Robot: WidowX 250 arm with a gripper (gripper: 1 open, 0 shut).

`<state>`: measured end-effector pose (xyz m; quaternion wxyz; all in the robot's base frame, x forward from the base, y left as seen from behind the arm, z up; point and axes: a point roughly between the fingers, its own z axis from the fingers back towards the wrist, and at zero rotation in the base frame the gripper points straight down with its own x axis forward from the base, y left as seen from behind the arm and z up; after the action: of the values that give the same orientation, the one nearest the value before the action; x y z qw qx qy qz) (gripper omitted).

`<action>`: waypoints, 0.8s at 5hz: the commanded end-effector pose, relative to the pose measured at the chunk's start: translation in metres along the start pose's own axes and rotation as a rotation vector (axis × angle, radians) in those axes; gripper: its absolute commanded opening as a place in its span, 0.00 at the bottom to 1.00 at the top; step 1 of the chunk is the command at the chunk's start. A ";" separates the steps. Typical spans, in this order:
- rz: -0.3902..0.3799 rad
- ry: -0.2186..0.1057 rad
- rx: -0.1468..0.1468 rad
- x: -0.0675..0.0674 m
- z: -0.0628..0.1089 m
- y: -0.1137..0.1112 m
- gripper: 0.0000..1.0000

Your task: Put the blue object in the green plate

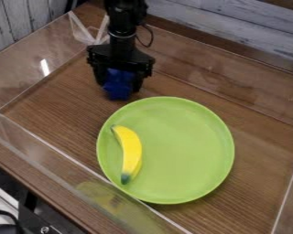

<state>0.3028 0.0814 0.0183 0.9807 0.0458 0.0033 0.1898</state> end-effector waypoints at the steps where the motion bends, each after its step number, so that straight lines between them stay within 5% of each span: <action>1: -0.028 0.060 0.011 -0.018 -0.008 -0.006 1.00; 4: -0.020 0.079 0.026 -0.020 -0.006 0.000 1.00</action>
<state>0.2962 0.0803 0.0188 0.9809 0.0509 0.0206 0.1864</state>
